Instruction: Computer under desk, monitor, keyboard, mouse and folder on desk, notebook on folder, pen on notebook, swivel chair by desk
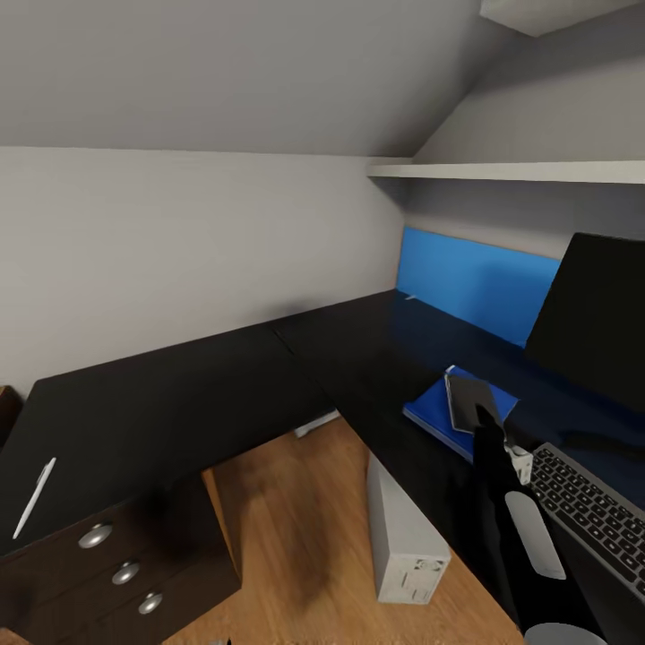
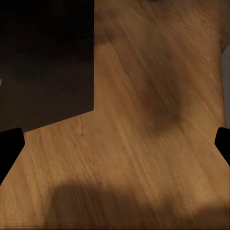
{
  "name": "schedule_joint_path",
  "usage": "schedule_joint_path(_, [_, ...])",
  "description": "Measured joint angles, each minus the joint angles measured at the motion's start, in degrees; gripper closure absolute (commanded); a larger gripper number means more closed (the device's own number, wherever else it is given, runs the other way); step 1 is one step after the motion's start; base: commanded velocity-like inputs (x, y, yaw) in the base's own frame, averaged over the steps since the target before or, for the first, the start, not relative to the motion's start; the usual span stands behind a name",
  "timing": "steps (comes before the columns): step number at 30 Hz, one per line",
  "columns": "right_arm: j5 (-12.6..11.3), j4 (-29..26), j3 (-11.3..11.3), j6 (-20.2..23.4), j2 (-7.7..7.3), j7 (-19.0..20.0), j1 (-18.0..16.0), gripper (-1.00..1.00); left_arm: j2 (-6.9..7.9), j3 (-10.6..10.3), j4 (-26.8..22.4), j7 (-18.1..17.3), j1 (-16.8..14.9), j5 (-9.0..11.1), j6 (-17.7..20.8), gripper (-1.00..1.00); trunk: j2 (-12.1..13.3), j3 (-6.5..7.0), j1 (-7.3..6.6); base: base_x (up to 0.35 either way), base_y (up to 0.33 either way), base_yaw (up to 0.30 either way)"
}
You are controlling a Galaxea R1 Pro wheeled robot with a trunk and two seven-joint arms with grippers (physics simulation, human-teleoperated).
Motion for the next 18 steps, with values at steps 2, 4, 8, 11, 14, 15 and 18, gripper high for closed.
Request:
schedule_joint_path(2, [0.1,0.0,0.0,0.0,0.01,-0.1,0.0,-1.0,0.0,0.0,0.0,0.0,0.0,0.0,0.0,-1.0,0.0,0.0,0.0,-0.056,0.0,0.0])
schedule_joint_path(4, [0.1,-0.1,0.0,0.0,0.01,-0.3,0.0,-1.0,0.0,0.0,0.0,0.0,0.0,0.1,0.0,-1.0,0.0,-0.01,-0.01,-0.02,0.0,0.0])
schedule_joint_path(8, [0.1,-0.2,0.2,0.0,0.04,-0.3,0.0,-1.0,0.0,0.0,0.0,0.0,0.0,0.1,0.0,-1.0,0.0,-0.01,0.0,-0.049,0.014,0.0])
schedule_joint_path(11, [0.1,-0.2,0.4,0.0,0.02,-0.3,0.0,-1.0,0.0,0.0,0.0,0.0,0.0,0.0,0.0,-1.0,0.0,-0.01,0.01,-0.16,0.072,0.0])
schedule_joint_path(14, [0.1,-0.2,0.5,0.1,0.03,-0.3,0.0,-1.0,-0.01,0.0,0.0,0.0,0.0,0.0,0.0,-1.0,0.0,-0.01,0.0,-0.08,0.035,0.0])
schedule_joint_path(15, [0.1,-0.2,0.5,0.1,0.04,-0.3,0.0,-1.0,0.0,0.0,0.0,0.0,0.0,0.0,0.0,-1.0,0.0,-0.01,-0.01,-0.043,0.019,0.0])
schedule_joint_path(18, [0.1,-0.2,0.5,0.1,0.13,-0.3,0.0,-1.0,0.0,0.0,0.0,0.0,0.0,0.0,0.0,-1.0,0.0,-0.01,-0.01,-0.013,0.006,0.0])
